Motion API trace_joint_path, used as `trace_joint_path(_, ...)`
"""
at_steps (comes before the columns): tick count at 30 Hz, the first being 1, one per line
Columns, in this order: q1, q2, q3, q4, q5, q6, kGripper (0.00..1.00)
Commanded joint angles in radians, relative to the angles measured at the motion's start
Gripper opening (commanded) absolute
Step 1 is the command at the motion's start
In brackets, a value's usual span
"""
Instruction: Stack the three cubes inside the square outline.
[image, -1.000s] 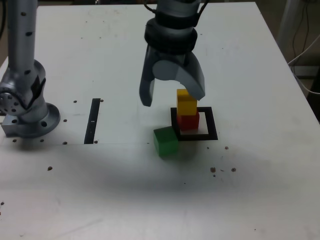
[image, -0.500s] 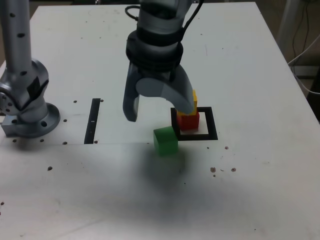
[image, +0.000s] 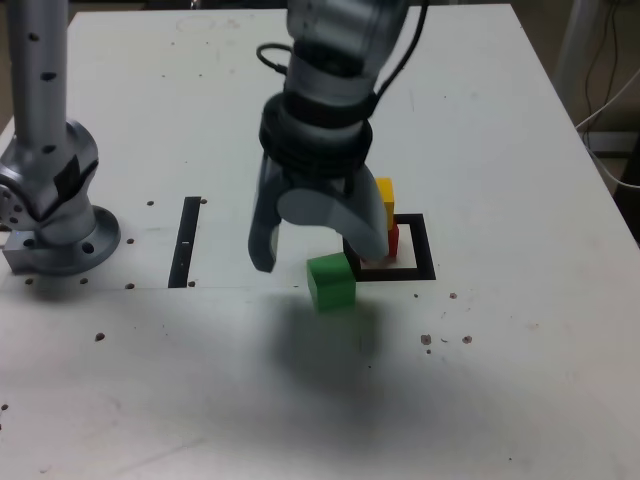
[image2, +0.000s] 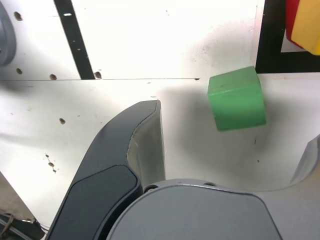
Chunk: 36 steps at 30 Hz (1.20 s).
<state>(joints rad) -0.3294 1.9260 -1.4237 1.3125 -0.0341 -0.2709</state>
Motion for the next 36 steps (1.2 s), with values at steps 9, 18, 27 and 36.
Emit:
trace_joint_path(9, 0.000, 0.040, 0.062, -0.090, -0.023, 0.017, 0.98)
trace_joint_path(18, 0.002, 0.075, 0.113, -0.187, -0.051, 0.038, 0.96)
trace_joint_path(27, 0.015, 0.091, 0.122, -0.208, -0.055, 0.041, 0.78)
trace_joint_path(36, 0.016, 0.094, 0.124, -0.219, -0.061, 0.030, 0.30)
